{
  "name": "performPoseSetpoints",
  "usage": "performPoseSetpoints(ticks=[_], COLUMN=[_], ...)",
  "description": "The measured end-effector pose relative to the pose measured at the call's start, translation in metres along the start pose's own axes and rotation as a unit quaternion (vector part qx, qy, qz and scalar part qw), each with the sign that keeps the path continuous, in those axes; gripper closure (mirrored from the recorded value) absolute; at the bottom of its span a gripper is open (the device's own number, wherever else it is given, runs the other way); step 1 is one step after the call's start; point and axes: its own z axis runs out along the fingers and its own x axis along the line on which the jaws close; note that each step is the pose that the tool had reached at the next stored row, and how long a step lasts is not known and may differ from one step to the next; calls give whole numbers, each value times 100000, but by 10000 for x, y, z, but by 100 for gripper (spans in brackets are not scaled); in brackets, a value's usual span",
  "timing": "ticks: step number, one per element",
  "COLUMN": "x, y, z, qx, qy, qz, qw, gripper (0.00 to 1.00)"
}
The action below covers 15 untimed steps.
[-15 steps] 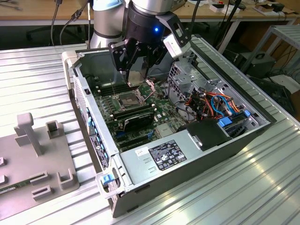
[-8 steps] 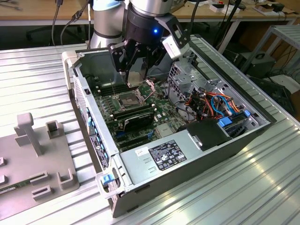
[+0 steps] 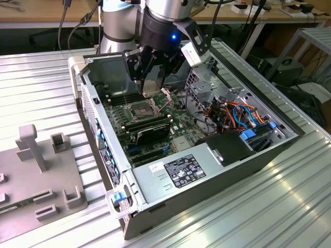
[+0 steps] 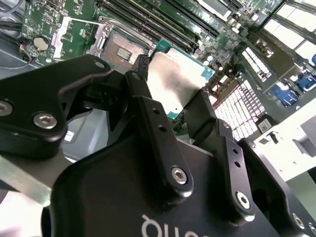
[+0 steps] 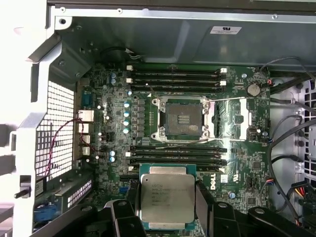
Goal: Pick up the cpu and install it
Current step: 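Pick up the cpu and move it towards the insertion slot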
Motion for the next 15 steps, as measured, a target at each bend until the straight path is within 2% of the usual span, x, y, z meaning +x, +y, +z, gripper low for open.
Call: performPoseSetpoints(ticks=[8, 15], x=[-96, -130], y=[11, 51], z=[56, 174], qx=[-5, -6], qy=[-2, -7], qz=[-7, -10], qw=[100000, 100000], gripper=[45, 45])
